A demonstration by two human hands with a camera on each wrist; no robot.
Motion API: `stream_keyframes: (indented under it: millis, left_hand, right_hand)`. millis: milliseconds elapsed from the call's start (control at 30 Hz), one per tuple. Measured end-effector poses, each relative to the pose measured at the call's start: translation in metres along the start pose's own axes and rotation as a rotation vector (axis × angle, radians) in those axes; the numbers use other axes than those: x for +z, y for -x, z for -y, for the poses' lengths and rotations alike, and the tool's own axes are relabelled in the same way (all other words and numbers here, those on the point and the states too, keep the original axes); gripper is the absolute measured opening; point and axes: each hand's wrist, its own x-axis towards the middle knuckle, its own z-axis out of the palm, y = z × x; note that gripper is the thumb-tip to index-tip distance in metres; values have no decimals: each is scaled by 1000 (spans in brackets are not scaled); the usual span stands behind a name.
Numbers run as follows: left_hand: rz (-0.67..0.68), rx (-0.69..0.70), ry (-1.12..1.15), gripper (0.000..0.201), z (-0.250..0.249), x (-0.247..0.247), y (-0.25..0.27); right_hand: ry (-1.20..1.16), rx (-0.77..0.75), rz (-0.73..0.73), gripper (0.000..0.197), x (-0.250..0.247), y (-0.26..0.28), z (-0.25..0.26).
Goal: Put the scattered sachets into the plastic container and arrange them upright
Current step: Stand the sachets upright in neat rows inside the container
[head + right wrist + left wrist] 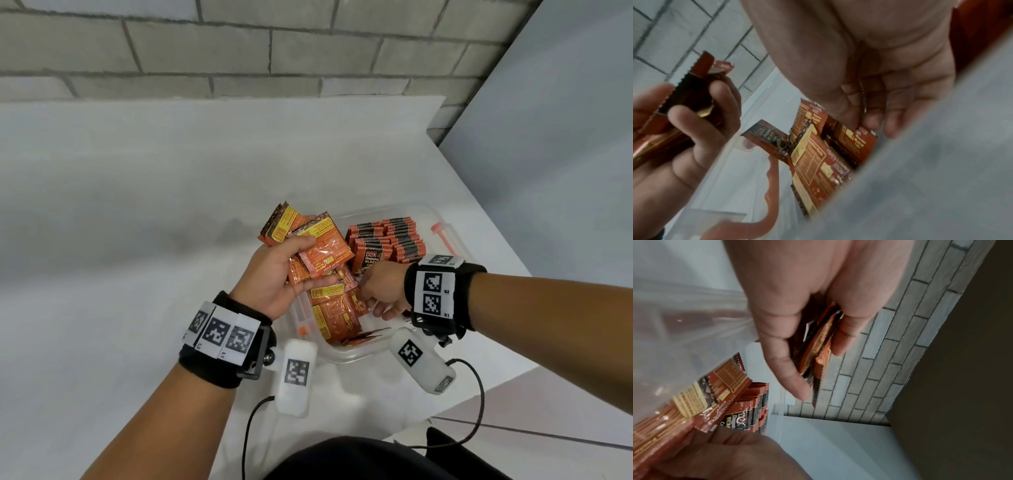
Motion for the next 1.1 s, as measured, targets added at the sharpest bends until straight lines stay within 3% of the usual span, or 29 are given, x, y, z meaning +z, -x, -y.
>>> stream_keyframes:
  millis: [267,400,600,767,900,1100]
  left_hand:
    - [-10,-7,-3,36,1,-1,-3]
    - [-4,-7,-12,37,1,-1,-3]
    - [9,-10,-19,40,-1,-3,-3]
    - [11,3,-32,33,-3,2,2]
    - [44,0,-111,20,-1,17,6]
    - [192,-26,-152,24,9,44,15]
  right_hand:
    - [132,-79,-128,16,-13,17,-3]
    - [379,-242,-314,31,-19,30,-7]
    - [507,-427,-477,27,-30,44,-19]
    - [193,-580,-625,18,-47,60,-29]
    - [-297,-771,-497,12,-49,76,-36]
    - [-459,-995,-547,14,-33,77,-35]
